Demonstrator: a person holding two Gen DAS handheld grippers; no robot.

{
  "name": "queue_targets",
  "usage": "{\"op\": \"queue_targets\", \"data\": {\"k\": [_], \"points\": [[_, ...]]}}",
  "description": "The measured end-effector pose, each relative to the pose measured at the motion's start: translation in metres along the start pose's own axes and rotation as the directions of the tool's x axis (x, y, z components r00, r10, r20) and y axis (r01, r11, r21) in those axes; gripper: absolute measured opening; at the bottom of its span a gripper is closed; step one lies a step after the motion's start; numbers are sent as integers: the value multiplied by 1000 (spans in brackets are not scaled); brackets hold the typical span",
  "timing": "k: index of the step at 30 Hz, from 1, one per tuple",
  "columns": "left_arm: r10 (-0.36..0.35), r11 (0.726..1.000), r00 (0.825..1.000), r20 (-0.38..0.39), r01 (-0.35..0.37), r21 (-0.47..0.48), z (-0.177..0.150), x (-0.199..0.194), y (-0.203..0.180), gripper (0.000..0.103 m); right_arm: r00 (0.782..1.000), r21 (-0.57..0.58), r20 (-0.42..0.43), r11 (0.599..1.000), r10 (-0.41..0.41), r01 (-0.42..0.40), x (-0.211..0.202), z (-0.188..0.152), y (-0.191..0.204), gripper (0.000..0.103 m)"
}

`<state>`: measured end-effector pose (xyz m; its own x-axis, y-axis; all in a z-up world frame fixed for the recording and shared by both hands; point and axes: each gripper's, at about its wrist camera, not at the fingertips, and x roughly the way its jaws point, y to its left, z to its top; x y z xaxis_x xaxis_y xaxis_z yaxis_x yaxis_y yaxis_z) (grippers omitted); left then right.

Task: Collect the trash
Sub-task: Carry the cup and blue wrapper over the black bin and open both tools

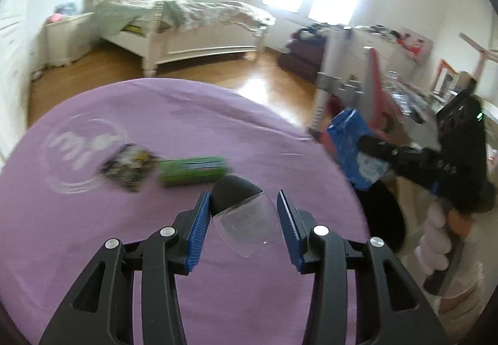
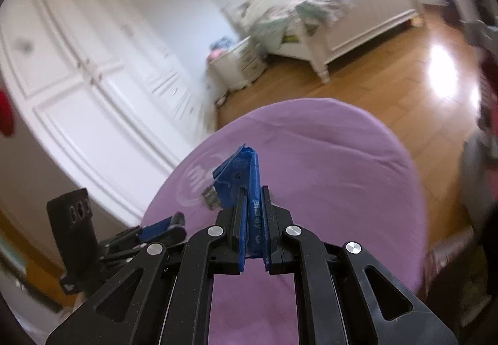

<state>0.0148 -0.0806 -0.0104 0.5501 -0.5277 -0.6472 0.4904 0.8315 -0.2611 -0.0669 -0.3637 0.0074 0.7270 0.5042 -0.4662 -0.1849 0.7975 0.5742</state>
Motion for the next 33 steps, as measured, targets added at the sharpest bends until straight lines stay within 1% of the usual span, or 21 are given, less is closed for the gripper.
{"op": "queue_targets", "data": {"k": [3,7,10,14,16,19,21,23,26,28,29,33], "points": [[-74,996,997,-8,75,39,5,12,-35,43,999,55,42,998,-35,32,-32,-10,-24,9],[-146,985,989,-31,148,92,9,30,-79,43,991,125,90,989,-97,85,-75,-26,-62,9],[-201,971,978,-59,206,119,10,46,-111,43,983,175,120,977,-141,119,-104,-41,-93,9],[-261,946,957,-124,279,164,9,74,-154,43,968,256,147,953,-205,163,-135,-59,-132,9],[-277,935,947,-161,304,183,8,87,-171,43,958,299,160,936,-239,184,-154,-70,-156,9],[-302,914,928,-217,347,213,2,109,-198,42,945,348,173,914,-279,207,-171,-82,-179,9],[-310,903,919,-244,365,228,-1,119,-211,37,937,377,178,900,-300,216,-185,-88,-196,9],[-316,891,909,-272,383,243,-5,133,-225,37,929,406,183,885,-321,226,-196,-96,-212,9],[-313,878,901,-301,395,270,-9,148,-238,37,920,443,182,864,-347,238,-206,-104,-232,9],[-315,873,893,-322,406,271,-13,155,-244,33,917,464,177,852,-358,243,-208,-109,-243,9],[-310,871,890,-335,407,275,-14,161,-248,33,915,472,174,847,-363,246,-209,-112,-247,9],[-303,868,885,-352,409,280,-12,172,-260,33,915,499,161,831,-370,248,-206,-116,-257,9]]}}
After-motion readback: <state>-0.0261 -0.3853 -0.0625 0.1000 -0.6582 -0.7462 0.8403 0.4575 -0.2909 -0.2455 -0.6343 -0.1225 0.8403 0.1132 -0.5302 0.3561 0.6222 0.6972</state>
